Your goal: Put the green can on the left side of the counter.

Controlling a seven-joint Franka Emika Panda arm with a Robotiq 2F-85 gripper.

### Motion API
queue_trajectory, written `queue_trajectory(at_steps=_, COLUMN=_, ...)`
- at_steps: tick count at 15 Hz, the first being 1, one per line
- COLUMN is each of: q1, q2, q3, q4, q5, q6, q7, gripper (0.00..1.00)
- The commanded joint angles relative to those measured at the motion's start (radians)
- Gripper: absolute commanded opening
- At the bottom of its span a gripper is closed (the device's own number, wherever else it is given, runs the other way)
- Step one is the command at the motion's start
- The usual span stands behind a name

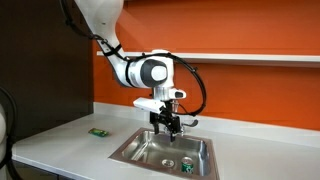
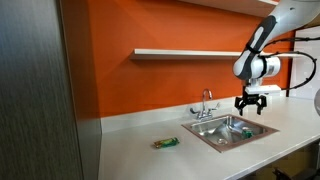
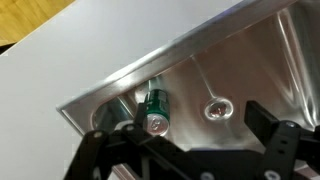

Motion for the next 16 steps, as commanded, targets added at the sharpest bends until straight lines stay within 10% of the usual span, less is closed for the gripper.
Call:
queue_trajectory(at_steps=1, q1=-0.009, q2=0.101, q3=-0.007, q4=0.072, q5=0.010, q6=0.027, q7=0.003, gripper=1.00)
queue_trajectory(at_steps=16, q1=-0.028, q2=0.416, q3=-0.017, q4=0.322, q5=0.118, q6=0.041, q7=-0.006, gripper=1.00)
